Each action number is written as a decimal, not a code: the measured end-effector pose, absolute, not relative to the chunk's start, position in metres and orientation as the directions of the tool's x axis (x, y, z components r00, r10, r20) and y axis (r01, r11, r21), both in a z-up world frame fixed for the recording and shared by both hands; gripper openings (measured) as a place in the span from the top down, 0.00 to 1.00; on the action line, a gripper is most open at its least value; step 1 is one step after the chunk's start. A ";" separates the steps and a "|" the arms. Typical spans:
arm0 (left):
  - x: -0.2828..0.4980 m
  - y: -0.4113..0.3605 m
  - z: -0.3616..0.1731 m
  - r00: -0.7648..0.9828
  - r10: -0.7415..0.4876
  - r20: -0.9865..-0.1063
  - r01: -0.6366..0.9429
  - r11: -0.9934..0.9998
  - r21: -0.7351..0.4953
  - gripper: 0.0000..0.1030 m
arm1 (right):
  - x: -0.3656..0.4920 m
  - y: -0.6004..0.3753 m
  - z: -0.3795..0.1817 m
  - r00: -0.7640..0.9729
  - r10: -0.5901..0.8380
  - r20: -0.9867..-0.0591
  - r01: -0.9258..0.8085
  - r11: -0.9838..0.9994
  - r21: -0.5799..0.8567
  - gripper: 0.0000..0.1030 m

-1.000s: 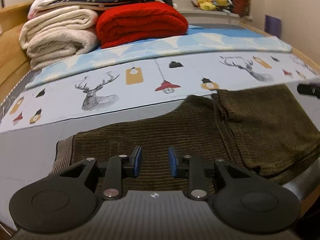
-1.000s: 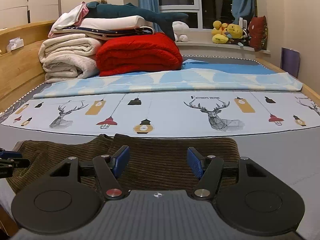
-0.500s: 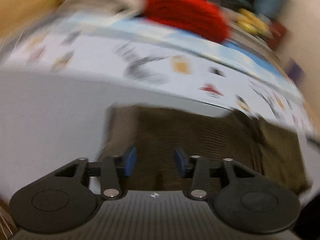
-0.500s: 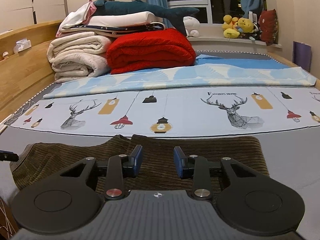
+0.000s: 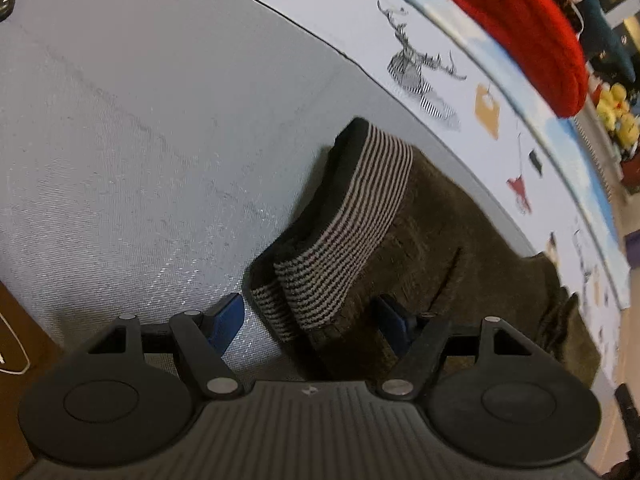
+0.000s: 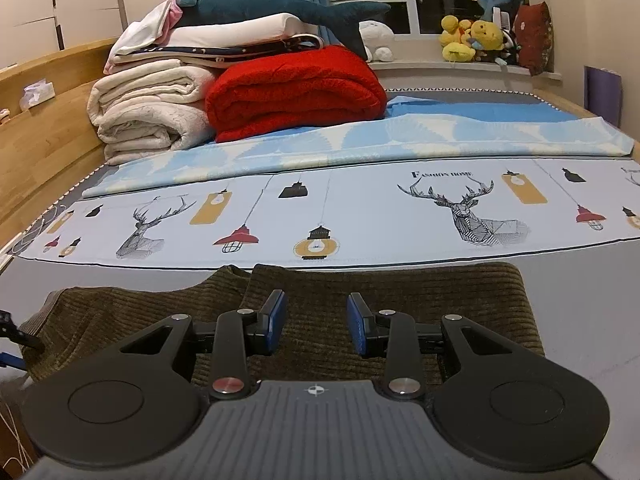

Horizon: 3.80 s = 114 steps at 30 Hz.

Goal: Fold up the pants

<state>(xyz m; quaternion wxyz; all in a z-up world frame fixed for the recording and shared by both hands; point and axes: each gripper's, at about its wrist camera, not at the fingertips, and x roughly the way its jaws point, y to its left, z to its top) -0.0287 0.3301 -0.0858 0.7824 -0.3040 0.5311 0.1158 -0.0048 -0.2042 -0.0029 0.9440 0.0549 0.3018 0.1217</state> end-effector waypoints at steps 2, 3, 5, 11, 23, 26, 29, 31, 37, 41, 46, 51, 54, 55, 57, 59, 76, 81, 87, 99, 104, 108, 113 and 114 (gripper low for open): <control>-0.026 0.326 -0.089 0.399 -0.136 -0.907 -0.499 0.797 -0.340 0.23 | -0.005 -0.205 -0.003 0.788 0.266 -0.556 -0.202 0.964 0.174 0.65; -0.025 0.325 -0.091 0.396 -0.132 -0.909 -0.497 0.801 -0.334 0.23 | -0.005 -0.206 -0.003 0.788 0.266 -0.556 -0.203 0.964 0.173 0.65; -0.023 0.322 -0.093 0.390 -0.126 -0.912 -0.498 0.805 -0.324 0.21 | -0.006 -0.208 -0.003 0.786 0.265 -0.558 -0.200 0.964 0.175 0.65; -0.016 0.312 -0.094 0.374 -0.102 -0.922 -0.487 0.824 -0.289 0.18 | -0.007 -0.212 -0.004 0.784 0.263 -0.562 -0.196 0.964 0.178 0.65; -0.008 0.294 -0.070 0.424 0.000 -0.906 -0.491 0.840 -0.230 0.67 | -0.010 -0.220 -0.002 0.794 0.248 -0.555 -0.181 0.968 0.173 0.65; -0.003 0.257 -0.022 0.551 0.045 -0.833 -0.395 0.894 -0.212 0.71 | -0.013 -0.235 0.001 0.807 0.221 -0.548 -0.149 0.974 0.174 0.65; -0.001 0.185 0.031 0.698 -0.004 -0.716 -0.189 0.963 -0.190 0.73 | -0.019 -0.256 0.002 0.812 0.194 -0.550 -0.112 0.977 0.179 0.65; -0.003 0.123 0.057 0.769 -0.098 -0.632 -0.012 0.986 -0.167 0.74 | -0.024 -0.269 0.001 0.816 0.173 -0.551 -0.092 0.981 0.172 0.65; -0.021 -0.057 0.082 0.690 -0.551 -0.469 0.528 0.827 -0.194 0.58 | -0.040 -0.334 -0.002 0.831 0.063 -0.552 0.085 0.967 0.238 0.65; -0.013 -0.096 0.073 0.592 -0.661 -0.460 0.598 0.744 -0.298 0.34 | -0.051 -0.386 -0.008 0.835 -0.039 -0.550 0.264 0.904 0.337 0.62; 0.028 -0.039 0.049 0.602 -0.558 -0.571 0.349 0.827 -0.441 0.31 | -0.050 -0.409 -0.027 0.801 0.069 -0.595 0.235 0.878 0.418 0.44; 0.065 0.016 -0.005 0.511 -0.356 -0.782 -0.055 0.895 -0.443 0.22 | -0.022 -0.396 -0.062 0.663 0.293 -0.689 0.171 0.837 0.520 0.33; 0.079 0.038 -0.036 0.416 -0.302 -0.858 -0.160 0.904 -0.396 0.22 | -0.005 -0.377 -0.079 0.568 0.316 -0.760 0.180 0.853 0.489 0.24; 0.083 0.043 -0.042 0.397 -0.300 -0.867 -0.171 0.905 -0.391 0.22 | -0.002 -0.373 -0.082 0.553 0.306 -0.775 0.188 0.860 0.474 0.22; 0.085 0.043 -0.061 0.349 -0.302 -0.887 -0.172 0.910 -0.377 0.22 | 0.002 -0.366 -0.083 0.552 0.289 -0.782 0.196 0.867 0.459 0.17; 0.084 0.045 -0.076 0.312 -0.323 -0.894 -0.158 0.910 -0.384 0.22 | 0.005 -0.362 -0.083 0.552 0.280 -0.786 0.209 0.866 0.455 0.16; 0.092 0.060 -0.044 0.584 -0.183 -0.791 -0.019 0.971 -0.239 0.84 | 0.036 -0.303 -0.047 0.743 0.232 -0.628 -0.008 0.941 0.338 0.62; 0.092 0.105 -0.029 0.618 -0.083 -0.782 -0.146 0.965 -0.218 0.65 | 0.077 -0.284 -0.061 0.656 0.146 -0.740 0.129 0.945 0.301 0.48; 0.050 0.089 -0.001 0.703 -0.042 -0.710 -0.006 0.998 -0.064 0.16 | 0.066 -0.295 -0.056 0.626 0.058 -0.777 0.272 0.918 0.288 0.37; -0.076 0.026 0.030 0.763 0.002 -0.646 0.011 1.000 0.016 0.11 | -0.066 -0.274 0.026 0.854 0.013 -0.520 0.038 0.995 0.088 0.14; -0.107 0.010 0.002 0.614 -0.008 -0.789 -0.084 0.994 -0.076 0.10 | -0.102 -0.264 0.029 0.839 0.065 -0.541 -0.034 0.997 0.068 0.05; -0.102 0.001 -0.010 0.602 0.013 -0.798 -0.037 0.999 -0.012 0.10 | -0.099 -0.245 0.021 0.808 0.072 -0.585 -0.064 0.997 0.035 0.05; -0.092 0.004 -0.014 0.631 0.049 -0.775 -0.046 0.999 0.025 0.10 | -0.087 -0.235 0.011 0.767 0.057 -0.639 -0.027 0.998 0.057 0.05; -0.092 0.006 -0.016 0.625 0.042 -0.780 -0.052 0.999 0.013 0.10 | -0.084 -0.234 0.008 0.760 0.058 -0.647 -0.023 0.998 0.062 0.05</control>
